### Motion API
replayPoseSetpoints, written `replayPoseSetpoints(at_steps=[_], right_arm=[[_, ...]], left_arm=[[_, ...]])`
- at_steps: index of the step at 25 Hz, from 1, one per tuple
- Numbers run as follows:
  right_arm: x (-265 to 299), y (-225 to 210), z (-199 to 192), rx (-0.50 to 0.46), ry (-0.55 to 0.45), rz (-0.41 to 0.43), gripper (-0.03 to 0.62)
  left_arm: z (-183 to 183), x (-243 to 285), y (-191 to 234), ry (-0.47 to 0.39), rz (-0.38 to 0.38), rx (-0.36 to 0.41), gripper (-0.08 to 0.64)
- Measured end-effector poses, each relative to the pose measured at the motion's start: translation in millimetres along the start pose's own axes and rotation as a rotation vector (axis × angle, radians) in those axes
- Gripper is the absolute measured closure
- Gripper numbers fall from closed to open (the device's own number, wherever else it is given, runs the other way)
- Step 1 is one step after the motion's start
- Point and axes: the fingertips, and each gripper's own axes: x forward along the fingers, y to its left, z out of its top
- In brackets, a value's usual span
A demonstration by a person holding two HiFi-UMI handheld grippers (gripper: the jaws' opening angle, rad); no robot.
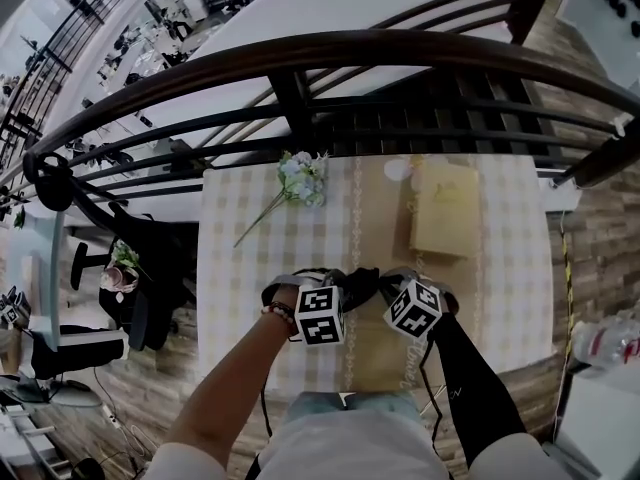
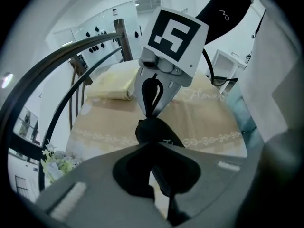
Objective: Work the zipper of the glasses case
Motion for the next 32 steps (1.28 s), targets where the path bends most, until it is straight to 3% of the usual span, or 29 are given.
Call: replayPoseSetpoints(at_steps=[5,17,32], right_arm=[[1.4,-0.2,-1.5,-0.013,0.003,0.0,0.563],[-5.1,12.6,-9.8,-0.08,0.027,0.008,0.563],[-4.8,41.0,-11.1,-0.042,0.014,0.036,0.563]], left_arm=[[-0.3,1.5,1.4,-0.027,-0.002,-0.042,0.558],[-0.9,4.8,0.9,-0.019,-0.016,-0.042,0.558],[-2.9,7.9,1.8,-0.008,-0.007,-0.032,0.559]])
